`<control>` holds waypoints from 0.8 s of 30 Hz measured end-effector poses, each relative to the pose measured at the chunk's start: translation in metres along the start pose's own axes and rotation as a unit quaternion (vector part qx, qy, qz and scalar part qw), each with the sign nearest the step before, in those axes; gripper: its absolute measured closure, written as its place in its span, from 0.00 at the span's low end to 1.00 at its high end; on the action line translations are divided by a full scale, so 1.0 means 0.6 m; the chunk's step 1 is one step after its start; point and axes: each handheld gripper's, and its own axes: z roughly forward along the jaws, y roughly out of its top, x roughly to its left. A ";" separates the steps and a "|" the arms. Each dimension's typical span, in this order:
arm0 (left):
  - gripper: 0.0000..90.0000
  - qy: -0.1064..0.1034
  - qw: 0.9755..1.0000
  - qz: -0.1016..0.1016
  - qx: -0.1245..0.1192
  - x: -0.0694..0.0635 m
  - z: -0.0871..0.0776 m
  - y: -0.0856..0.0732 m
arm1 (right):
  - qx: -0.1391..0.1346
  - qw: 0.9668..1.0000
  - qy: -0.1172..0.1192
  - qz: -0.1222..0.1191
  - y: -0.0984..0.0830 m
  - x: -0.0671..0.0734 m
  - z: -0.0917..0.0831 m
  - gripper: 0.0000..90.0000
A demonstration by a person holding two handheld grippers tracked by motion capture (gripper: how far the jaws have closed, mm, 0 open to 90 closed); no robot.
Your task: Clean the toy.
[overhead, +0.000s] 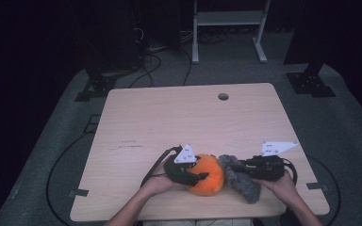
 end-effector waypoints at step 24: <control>0.48 0.173 0.982 -0.033 -0.063 0.094 0.033 0.031 | 0.017 0.988 -0.149 0.032 -0.053 -0.104 -0.068 0.58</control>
